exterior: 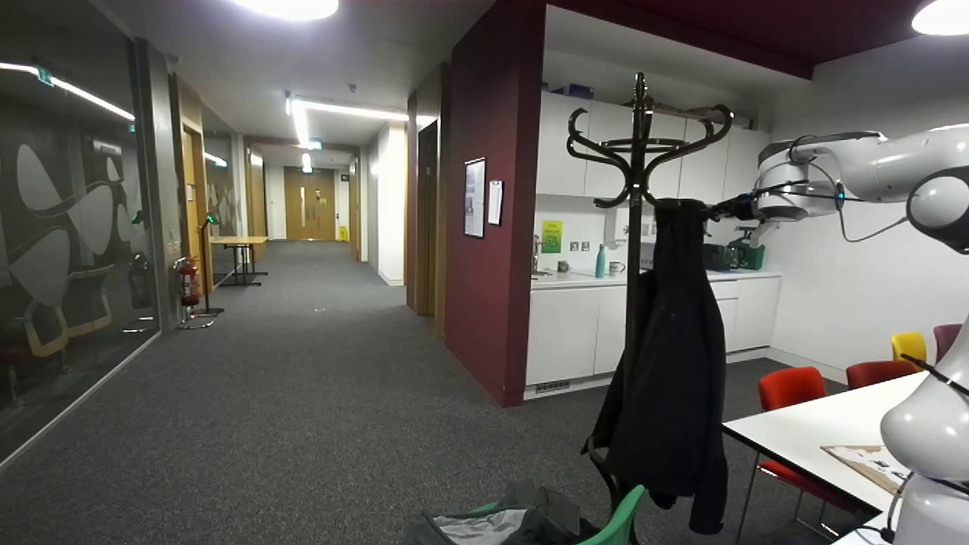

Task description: Put the black jacket on the green chair.

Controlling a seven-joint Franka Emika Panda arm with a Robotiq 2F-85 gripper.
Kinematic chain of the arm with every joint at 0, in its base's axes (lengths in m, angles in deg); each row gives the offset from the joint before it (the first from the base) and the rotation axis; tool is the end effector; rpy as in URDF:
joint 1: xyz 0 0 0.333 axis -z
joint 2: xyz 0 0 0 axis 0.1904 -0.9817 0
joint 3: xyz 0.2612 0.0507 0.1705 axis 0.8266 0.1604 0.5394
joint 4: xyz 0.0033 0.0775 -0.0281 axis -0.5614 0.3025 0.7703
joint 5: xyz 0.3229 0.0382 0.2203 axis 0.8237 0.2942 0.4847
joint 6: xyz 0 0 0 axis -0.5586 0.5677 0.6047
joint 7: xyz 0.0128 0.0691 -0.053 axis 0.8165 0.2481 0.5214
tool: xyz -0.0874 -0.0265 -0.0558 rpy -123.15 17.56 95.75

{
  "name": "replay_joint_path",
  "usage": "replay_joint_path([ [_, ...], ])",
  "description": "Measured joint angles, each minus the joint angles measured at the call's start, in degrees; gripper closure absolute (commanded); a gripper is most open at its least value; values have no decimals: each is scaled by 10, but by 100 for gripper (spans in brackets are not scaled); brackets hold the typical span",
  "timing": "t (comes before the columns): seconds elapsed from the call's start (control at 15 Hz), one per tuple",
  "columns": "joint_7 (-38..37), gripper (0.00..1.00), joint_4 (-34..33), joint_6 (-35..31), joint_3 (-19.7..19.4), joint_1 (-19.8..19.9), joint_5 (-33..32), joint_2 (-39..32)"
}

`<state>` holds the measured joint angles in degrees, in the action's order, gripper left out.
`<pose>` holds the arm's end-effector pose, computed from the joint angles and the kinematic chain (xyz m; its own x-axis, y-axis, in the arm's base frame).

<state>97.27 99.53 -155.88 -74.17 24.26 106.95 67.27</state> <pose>0.4932 -0.2472 0.6681 0.1134 0.4736 0.8734 0.0597 -0.8807 0.4698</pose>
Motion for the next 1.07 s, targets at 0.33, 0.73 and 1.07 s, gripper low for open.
replay_joint_path([
  [0.33,0,99,40,-17,-4,4,17,50],
  [0.73,0,99,74,-31,-4,3,17,85],
  [1.07,-1,99,108,-38,3,3,15,113],
])
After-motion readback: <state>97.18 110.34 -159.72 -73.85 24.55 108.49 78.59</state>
